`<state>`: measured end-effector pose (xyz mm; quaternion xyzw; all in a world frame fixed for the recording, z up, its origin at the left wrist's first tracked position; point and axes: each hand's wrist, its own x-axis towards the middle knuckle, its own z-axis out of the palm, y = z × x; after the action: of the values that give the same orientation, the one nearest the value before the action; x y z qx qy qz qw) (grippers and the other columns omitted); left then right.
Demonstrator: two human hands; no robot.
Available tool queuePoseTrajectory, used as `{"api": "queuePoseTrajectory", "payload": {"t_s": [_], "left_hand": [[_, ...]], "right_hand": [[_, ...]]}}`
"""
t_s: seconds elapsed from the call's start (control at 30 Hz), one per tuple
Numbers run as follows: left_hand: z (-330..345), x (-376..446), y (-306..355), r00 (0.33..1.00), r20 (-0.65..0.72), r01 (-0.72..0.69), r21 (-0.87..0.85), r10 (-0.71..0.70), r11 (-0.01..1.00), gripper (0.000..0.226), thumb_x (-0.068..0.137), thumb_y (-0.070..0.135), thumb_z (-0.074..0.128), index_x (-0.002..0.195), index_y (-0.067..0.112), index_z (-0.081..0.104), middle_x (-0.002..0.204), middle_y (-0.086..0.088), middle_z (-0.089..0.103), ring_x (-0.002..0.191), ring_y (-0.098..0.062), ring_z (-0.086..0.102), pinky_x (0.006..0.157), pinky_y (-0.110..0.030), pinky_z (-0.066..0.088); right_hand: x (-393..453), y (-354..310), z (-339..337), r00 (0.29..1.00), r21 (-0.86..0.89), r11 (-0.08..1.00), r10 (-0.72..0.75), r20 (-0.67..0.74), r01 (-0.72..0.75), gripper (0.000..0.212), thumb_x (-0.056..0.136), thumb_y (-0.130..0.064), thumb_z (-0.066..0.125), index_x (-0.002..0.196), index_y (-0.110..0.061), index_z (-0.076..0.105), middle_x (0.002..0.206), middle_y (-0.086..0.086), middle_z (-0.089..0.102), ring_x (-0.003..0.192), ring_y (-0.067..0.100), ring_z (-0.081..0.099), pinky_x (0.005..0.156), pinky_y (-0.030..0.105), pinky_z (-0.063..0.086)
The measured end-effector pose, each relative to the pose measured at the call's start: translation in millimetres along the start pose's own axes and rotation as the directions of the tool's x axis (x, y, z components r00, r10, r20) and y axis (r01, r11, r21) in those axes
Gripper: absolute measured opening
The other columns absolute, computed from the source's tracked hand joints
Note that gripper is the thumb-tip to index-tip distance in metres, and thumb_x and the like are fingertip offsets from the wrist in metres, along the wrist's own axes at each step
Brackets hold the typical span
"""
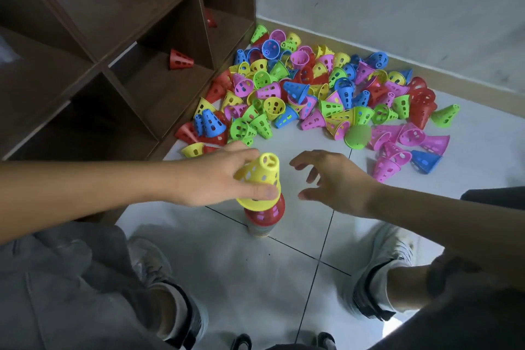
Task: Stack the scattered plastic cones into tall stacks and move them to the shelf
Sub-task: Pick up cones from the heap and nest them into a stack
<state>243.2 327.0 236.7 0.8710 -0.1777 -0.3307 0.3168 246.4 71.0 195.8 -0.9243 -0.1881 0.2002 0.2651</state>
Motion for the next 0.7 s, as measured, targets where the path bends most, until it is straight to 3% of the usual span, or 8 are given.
{"api": "queuePoseTrajectory", "payload": {"t_s": [0.1, 0.17, 0.27, 0.4, 0.53, 0.7], "left_hand": [[14.4, 6.8, -0.5, 1.0, 0.022, 0.001, 0.12, -0.003, 0.993, 0.081, 0.067, 0.09, 0.055, 0.125, 0.034, 0.055, 0.13, 0.018, 0.039, 0.124, -0.001, 0.042, 0.105, -0.022, 0.033], [23.2, 10.6, -1.2, 1.0, 0.025, -0.007, 0.203, 0.002, 0.979, 0.08, 0.078, 0.079, 0.054, 0.139, 0.028, 0.049, 0.14, 0.015, 0.036, 0.133, -0.005, 0.034, 0.111, -0.021, 0.026], [32.3, 13.1, -5.7, 1.0, 0.002, -0.02, 0.251, 0.021, 0.968, 0.065, 0.089, 0.065, 0.057, 0.143, 0.031, 0.048, 0.146, 0.013, 0.035, 0.138, -0.009, 0.028, 0.115, -0.026, 0.024], [38.6, 10.3, -15.7, 0.999, -0.028, -0.018, 0.25, 0.026, 0.968, 0.066, 0.088, 0.062, 0.062, 0.146, 0.036, 0.044, 0.148, 0.015, 0.034, 0.139, -0.007, 0.023, 0.118, -0.029, 0.022], [35.2, 1.9, -34.9, 0.998, -0.036, -0.046, 0.253, 0.057, 0.966, 0.085, 0.08, 0.069, 0.066, 0.152, 0.038, 0.034, 0.153, 0.018, 0.029, 0.143, -0.001, 0.02, 0.115, -0.022, 0.021], [13.2, 1.1, -68.7, 0.997, -0.082, 0.008, 0.279, 0.015, 0.96, 0.088, 0.075, 0.08, 0.061, 0.147, 0.032, 0.041, 0.145, 0.017, 0.037, 0.136, -0.001, 0.032, 0.115, -0.025, 0.03]], "right_hand": [[-1.0, 6.7, -4.6, 0.999, -0.009, 0.999, 0.035, -0.016, -0.036, 0.054, 0.082, -0.024, 0.081, 0.13, -0.028, 0.056, 0.118, -0.01, 0.059, 0.09, 0.005, 0.061, 0.076, 0.021, 0.052], [-0.4, 8.7, -7.0, 0.999, -0.018, 0.999, 0.046, -0.029, -0.046, 0.053, 0.083, -0.024, 0.08, 0.13, -0.027, 0.056, 0.118, -0.009, 0.059, 0.091, 0.006, 0.062, 0.076, 0.022, 0.052], [8.0, 6.7, -12.7, 0.999, -0.032, 0.999, 0.031, -0.045, -0.033, 0.053, 0.083, -0.023, 0.08, 0.131, -0.024, 0.057, 0.119, -0.006, 0.061, 0.092, 0.01, 0.063, 0.077, 0.024, 0.052], [26.9, 0.9, -21.5, 0.997, -0.064, 0.998, 0.005, -0.081, -0.01, 0.053, 0.084, -0.022, 0.08, 0.132, -0.019, 0.058, 0.122, -0.003, 0.063, 0.093, 0.013, 0.064, 0.079, 0.026, 0.053], [47.1, 0.7, -32.8, 0.994, -0.127, 0.992, 0.008, -0.106, -0.022, 0.052, 0.085, -0.022, 0.079, 0.132, -0.017, 0.057, 0.123, 0.0, 0.064, 0.096, 0.017, 0.064, 0.085, 0.036, 0.056], [77.2, 10.5, -39.6, 0.99, -0.127, 0.99, 0.035, -0.14, -0.053, 0.049, 0.085, -0.019, 0.078, 0.13, -0.013, 0.059, 0.121, 0.006, 0.065, 0.1, 0.02, 0.061, 0.087, 0.031, 0.051]]}}
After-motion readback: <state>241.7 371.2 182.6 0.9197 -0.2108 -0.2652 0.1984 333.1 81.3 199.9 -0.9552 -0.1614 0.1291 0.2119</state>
